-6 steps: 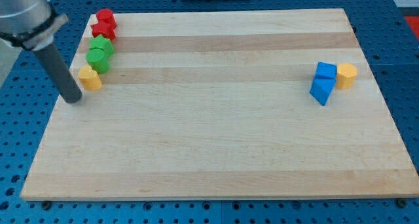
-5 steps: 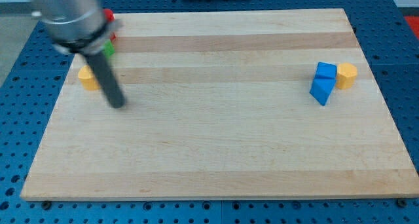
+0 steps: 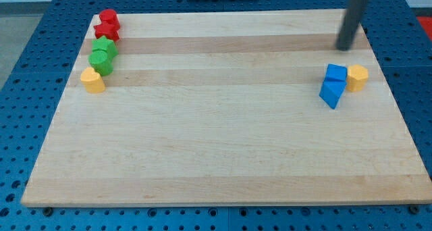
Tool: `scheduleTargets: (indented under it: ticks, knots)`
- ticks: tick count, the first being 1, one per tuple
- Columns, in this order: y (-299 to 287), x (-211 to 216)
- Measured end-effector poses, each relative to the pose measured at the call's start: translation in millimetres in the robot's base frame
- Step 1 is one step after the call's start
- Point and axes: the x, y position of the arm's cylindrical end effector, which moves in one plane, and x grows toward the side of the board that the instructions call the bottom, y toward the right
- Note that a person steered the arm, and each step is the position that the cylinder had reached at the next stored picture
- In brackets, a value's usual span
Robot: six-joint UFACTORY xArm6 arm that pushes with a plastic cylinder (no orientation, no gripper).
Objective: Keep yellow hexagon on top right to blue cube
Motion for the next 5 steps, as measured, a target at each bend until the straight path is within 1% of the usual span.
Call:
scheduleTargets:
  ticks: [1, 2, 3, 5]
  knots:
    - [44, 35]
    - [39, 75]
    - [6, 98]
    - [-37, 83]
